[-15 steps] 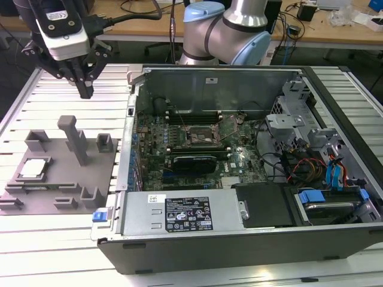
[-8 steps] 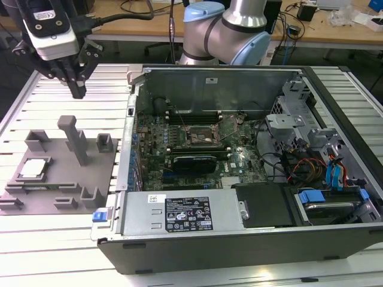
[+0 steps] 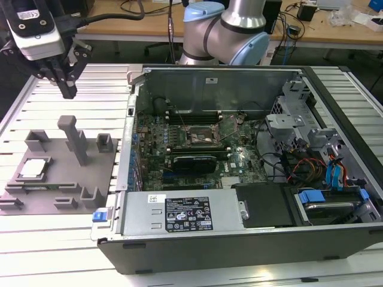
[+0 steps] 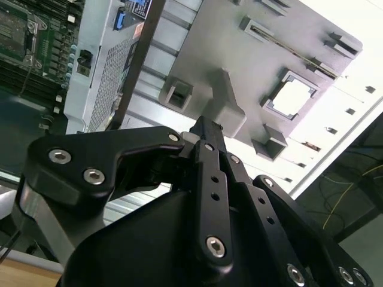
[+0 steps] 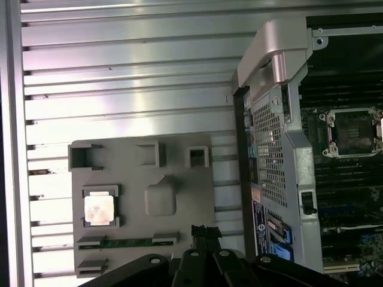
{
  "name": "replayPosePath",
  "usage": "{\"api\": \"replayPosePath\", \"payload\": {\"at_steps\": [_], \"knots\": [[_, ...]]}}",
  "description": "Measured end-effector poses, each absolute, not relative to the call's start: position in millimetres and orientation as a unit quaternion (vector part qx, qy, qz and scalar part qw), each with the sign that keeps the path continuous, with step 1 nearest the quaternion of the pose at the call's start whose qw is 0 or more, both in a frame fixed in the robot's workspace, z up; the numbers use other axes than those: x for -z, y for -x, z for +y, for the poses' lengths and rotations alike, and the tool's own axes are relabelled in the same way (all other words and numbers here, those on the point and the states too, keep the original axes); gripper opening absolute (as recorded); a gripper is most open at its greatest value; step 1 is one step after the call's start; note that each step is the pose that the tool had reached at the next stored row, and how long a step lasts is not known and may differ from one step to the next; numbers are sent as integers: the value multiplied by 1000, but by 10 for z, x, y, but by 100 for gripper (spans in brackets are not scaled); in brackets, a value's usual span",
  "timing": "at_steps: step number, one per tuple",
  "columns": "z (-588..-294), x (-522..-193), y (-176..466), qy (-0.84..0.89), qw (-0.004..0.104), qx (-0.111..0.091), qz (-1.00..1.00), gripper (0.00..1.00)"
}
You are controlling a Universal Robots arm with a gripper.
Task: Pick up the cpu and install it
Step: 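Reach for the cpu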
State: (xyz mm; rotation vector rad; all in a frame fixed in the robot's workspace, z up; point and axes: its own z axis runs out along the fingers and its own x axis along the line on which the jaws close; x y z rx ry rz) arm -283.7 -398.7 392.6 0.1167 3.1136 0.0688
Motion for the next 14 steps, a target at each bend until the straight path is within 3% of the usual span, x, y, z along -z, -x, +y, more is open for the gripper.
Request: {"api": "replayPosePath", "payload": {"at_steps": [14], "knots": [[-3987,-3926,2992,-37,12,-22,999,11]]}}
